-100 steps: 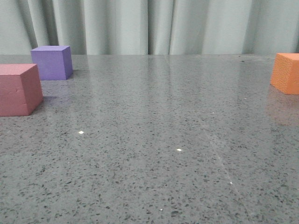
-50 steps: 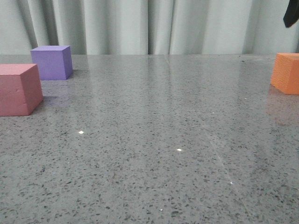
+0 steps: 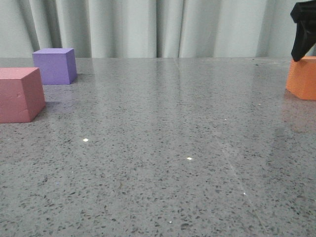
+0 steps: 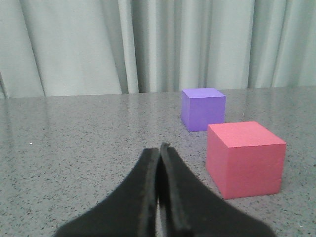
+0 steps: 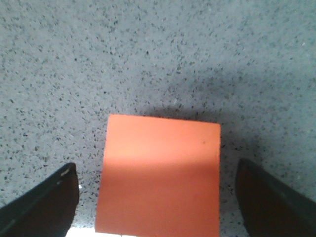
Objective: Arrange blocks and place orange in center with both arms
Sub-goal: 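Lower the right gripper onto the orange cube and close on it, then lift the orange cube and carry it toward the table center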
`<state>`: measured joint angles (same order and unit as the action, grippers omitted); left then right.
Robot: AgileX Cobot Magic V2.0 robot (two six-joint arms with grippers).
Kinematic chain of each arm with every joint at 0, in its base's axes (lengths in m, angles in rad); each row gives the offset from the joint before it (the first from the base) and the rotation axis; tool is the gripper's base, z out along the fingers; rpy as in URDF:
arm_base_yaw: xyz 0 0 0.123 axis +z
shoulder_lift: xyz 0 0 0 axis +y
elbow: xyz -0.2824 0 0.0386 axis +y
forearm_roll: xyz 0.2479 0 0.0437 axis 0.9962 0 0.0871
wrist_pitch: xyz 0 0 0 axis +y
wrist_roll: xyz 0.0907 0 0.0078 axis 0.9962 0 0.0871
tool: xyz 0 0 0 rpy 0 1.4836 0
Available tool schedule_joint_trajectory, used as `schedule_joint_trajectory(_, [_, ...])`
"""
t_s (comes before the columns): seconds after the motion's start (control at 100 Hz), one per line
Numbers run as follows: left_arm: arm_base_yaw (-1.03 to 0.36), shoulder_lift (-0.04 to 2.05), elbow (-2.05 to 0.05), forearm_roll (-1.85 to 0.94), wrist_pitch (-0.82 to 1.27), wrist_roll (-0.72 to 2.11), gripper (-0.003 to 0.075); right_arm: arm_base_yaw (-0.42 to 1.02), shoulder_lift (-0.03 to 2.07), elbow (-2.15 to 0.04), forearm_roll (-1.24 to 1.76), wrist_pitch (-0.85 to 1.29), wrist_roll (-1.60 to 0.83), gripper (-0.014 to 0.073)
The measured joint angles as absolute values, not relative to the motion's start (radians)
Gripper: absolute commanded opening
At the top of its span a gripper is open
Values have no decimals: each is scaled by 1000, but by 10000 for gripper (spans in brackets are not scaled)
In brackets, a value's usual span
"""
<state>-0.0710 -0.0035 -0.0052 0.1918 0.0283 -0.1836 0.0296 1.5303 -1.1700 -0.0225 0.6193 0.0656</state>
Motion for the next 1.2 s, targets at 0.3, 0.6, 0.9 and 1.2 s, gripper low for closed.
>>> schedule_joint_trajectory(0.3, [-71,-3,-5,192,28,-184,-19,30,1595,-1172,-23,619,66,634])
schedule_joint_trajectory(0.6, [-71,-3,-5,192,28,-184,-19,30,1606,-1172,-23,616,66,440])
schedule_joint_trajectory(0.9, [-71,-3,-5,192,28,-184,-19,30,1606,-1175,-18,624,66,299])
schedule_joint_trajectory(1.2, [-71,-3,-5,192,28,-184,-19,37,1538,-1286,80,769,66,300])
